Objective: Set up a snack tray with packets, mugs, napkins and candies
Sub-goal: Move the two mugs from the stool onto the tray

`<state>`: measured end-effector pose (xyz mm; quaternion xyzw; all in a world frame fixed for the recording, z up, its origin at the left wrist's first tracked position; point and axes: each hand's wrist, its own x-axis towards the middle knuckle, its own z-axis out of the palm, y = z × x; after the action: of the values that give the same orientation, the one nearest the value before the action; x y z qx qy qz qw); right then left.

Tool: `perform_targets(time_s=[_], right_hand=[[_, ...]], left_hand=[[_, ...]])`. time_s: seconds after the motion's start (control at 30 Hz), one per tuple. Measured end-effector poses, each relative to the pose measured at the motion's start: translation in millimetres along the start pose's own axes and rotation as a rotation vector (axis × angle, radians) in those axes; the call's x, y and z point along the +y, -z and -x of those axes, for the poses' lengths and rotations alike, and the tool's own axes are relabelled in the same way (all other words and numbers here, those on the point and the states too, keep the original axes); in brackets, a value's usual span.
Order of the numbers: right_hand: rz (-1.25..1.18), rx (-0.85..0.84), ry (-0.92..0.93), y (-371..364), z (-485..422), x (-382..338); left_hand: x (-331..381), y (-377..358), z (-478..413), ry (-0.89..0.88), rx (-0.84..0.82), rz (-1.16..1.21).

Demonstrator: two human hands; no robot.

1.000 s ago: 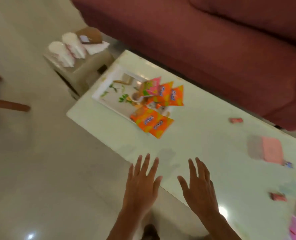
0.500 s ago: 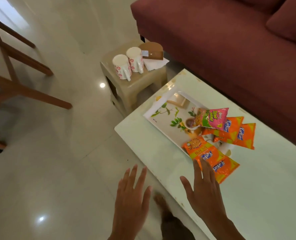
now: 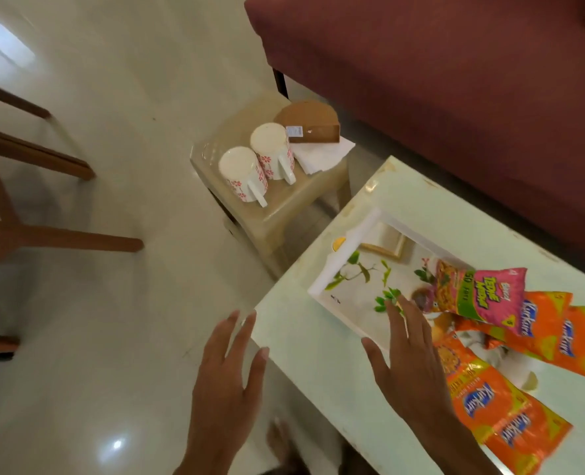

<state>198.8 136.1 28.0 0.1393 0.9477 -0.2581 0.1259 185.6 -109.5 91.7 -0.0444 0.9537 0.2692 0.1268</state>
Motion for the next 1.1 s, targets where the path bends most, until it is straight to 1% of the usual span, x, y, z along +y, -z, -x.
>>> perform_targets(time_s=[0.13,0.3,0.37,0.43,0.57,0.67,0.87,0.97,1.1], right_hand=[[-0.103,0.043,0.041,8.8,-48.4,-41.3],[-0.275,0.089,0.066,17.5,-129.2,-106.6],[-0.321,0.116,0.043,18.4,-166.0,-133.4],[-0.384,0.126,-0.028,17.3,-200.9,-160.0],[-0.422,0.128,-0.120,14.0,-249.5,-200.7],[-0.397,0.151,-0.160,8.1,-270.7,-215.3],[-0.325,0.097,-0.174,-2.8,-292.3,-220.8],[-0.345,0.105,-0.169,-9.1,-297.3,-221.0],[-0.345,0.168,-0.211,-16.4,-302.0,-219.6]], left_hand=[[4.2,31.5,-74.8,-0.075,0.085,-0.004],[14.2,64.9,-193.6,-0.301,0.125,0.045],[17.8,73.7,-249.7,-0.352,0.123,0.071],[21.1,81.9,-304.4,-0.366,0.085,0.105],[26.6,91.3,-384.0,-0.280,-0.086,0.195],[25.6,90.3,-417.5,-0.270,-0.218,0.177],[28.0,70.2,-444.3,-0.296,-0.427,0.073],[29.2,64.2,-448.4,-0.328,-0.419,0.041],[28.8,62.7,-449.5,-0.364,-0.382,0.032]])
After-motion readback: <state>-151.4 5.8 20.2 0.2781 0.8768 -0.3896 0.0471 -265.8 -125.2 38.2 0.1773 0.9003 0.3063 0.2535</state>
